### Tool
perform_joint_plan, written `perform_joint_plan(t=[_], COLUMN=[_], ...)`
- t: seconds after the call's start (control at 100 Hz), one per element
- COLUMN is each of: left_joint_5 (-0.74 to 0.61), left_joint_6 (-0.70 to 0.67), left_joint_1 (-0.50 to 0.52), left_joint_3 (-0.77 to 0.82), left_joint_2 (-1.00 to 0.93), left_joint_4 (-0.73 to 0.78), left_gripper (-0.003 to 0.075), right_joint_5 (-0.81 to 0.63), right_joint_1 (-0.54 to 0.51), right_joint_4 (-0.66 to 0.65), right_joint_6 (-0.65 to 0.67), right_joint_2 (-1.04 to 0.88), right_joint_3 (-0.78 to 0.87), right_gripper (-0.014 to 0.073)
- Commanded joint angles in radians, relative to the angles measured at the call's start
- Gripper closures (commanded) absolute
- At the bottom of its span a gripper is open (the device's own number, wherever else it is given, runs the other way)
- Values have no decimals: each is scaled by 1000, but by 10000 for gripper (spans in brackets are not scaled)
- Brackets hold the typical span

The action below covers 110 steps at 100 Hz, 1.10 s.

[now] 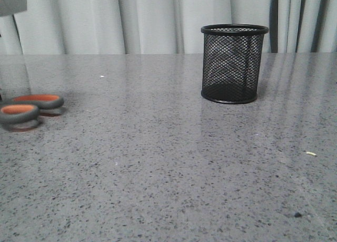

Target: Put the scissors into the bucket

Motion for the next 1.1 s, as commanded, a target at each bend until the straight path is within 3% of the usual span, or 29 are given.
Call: perform_joint_plan(t=[0.0,0.14,0.28,0.35,0.5,0.61,0.85,1.09], left_joint_5=[-20,-64,-149,-209,-287,-294,-351,-457], left_joint_6=[-16,-16,-16,-14,-11,-11,-11,-11], left_joint_1=[-6,-6,-6,-8,-76,-168,-381,-514], left_joint_3=[-23,-23,-23,-23,-23,-23,-23,-23], left_joint_2=[-88,-170,-270,-323,-421,-476,-538,-538], left_joint_4=[-55,-127,-271,-365,-511,-528,-528,-525], left_gripper=[739,739,739,739,739,739,739,739], right_joint_5=[-85,-85,-85,-78,-10,43,126,233], right_joint_1=[3,3,3,3,3,3,3,3], right_joint_4=[12,72,233,375,842,1056,1073,1011], right_joint_6=[-13,-13,-21,-103,-434,-522,-554,-554], right_joint_2=[23,23,23,23,27,61,194,348], right_joint_3=[-32,-32,-34,-34,-34,-36,-130,-265], right_gripper=[127,127,127,127,126,125,76,57])
